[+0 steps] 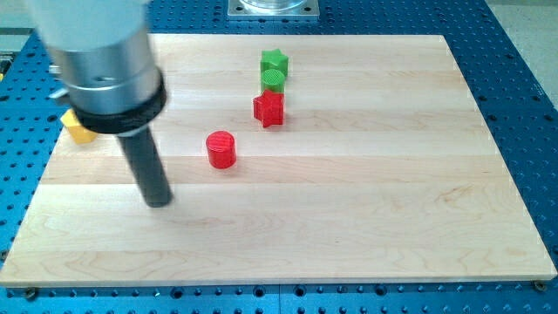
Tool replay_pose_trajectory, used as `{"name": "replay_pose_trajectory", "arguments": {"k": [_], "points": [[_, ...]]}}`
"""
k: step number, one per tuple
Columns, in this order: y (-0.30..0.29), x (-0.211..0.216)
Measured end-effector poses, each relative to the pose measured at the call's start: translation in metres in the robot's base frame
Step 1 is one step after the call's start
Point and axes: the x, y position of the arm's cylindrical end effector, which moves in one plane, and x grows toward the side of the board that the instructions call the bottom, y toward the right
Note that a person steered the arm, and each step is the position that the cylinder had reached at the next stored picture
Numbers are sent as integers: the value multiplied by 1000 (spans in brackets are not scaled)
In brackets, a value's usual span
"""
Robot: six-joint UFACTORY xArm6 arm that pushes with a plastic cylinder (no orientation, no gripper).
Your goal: Move the red circle below the red star
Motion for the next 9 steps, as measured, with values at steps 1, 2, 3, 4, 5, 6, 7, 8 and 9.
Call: {"name": "replay_pose_trajectory", "arguments": {"k": [1, 2, 3, 4, 5, 6, 7, 8, 9], "points": [[67, -33], [66, -49], [31, -58], [91, -58], [100, -55], [49, -71], [98, -86], [91, -86], [0, -30]]}}
